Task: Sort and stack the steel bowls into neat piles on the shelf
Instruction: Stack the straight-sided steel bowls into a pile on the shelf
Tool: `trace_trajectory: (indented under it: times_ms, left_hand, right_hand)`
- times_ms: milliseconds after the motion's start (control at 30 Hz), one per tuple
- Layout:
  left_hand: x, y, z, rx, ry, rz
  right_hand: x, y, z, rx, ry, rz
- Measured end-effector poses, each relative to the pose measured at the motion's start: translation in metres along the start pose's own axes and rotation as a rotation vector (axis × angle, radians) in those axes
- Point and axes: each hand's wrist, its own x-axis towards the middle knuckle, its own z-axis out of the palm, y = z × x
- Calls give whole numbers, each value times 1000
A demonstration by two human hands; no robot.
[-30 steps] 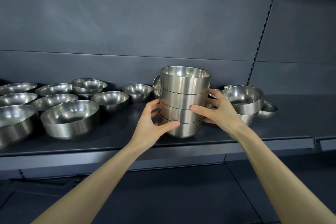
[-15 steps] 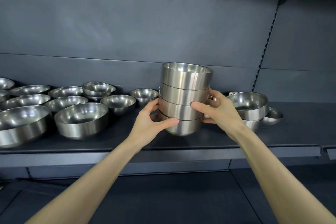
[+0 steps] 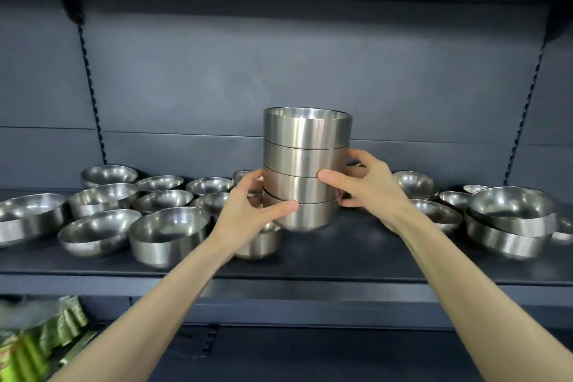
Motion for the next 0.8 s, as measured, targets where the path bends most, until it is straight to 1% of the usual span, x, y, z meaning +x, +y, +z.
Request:
trace_trajectory:
  times_ms: [167, 333, 500, 633, 800]
  left_hand:
    - [2, -10, -60, 46, -23, -8]
    - [10, -19, -90, 75, -60, -15]
    - [20, -31, -97, 77, -112, -3]
    - [25, -34, -94, 121, -152, 21]
    - [34, -38, -92, 144, -227, 1]
  right_hand:
    - [4, -8, 61, 41, -2, 26]
    - [7, -9, 92, 5, 43, 41]
    - [9, -7, 104, -4, 82, 72]
    - [14, -2, 104, -24, 75, 81]
    - [14, 9, 102, -16, 82, 89]
